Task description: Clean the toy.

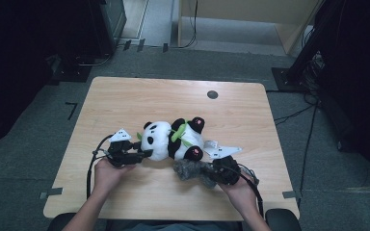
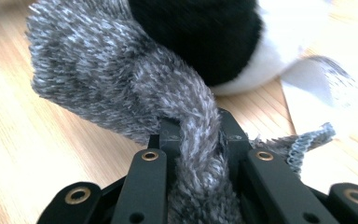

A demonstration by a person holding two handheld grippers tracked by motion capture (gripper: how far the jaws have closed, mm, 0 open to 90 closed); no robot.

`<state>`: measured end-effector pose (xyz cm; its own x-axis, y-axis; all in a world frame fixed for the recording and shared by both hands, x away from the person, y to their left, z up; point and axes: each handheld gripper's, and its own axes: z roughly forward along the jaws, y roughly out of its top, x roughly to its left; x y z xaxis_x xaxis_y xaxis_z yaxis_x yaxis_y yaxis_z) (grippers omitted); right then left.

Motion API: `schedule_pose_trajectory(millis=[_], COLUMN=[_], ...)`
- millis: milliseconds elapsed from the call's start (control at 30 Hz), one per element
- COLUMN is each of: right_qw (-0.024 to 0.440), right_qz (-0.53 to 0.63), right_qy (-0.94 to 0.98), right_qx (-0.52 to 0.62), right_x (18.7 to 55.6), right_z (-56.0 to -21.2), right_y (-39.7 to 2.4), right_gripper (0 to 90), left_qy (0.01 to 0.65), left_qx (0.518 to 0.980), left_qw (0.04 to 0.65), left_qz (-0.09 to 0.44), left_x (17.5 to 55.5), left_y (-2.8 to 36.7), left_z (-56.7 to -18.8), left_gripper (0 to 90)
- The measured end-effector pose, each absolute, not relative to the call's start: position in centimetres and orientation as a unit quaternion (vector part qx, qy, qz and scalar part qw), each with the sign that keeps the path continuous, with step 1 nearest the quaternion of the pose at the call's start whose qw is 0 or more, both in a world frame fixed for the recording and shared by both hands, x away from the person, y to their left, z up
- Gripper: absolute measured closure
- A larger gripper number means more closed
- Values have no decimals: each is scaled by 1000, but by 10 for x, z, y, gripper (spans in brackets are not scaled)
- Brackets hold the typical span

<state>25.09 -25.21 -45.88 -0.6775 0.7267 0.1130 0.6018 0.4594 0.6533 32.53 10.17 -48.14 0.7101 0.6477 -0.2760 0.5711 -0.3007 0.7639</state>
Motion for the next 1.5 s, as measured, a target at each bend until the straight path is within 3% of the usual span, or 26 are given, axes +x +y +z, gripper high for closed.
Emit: schedule_pose_trajectory(millis=[333,833,1200,1500], right_qw=[79,56,82,104], right_qz=[369,366,345,332], right_qy=[857,879,888,886], right_qx=[350,300,292,306], right_x=[239,253,276,282], right_z=[-450,-453,-467,-472], right_y=[-243,-173,-131,-134], right_gripper=[769,769,769,769], left_qy=[380,383,383,382], left_qx=[805,803,803,803], left_qw=[454,455,455,456], left_qz=[43,43,42,41], left_x=[325,325,325,325], left_y=[101,101,101,101], left_z=[-482,-481,-481,-481], left_gripper=[439,439,439,439])
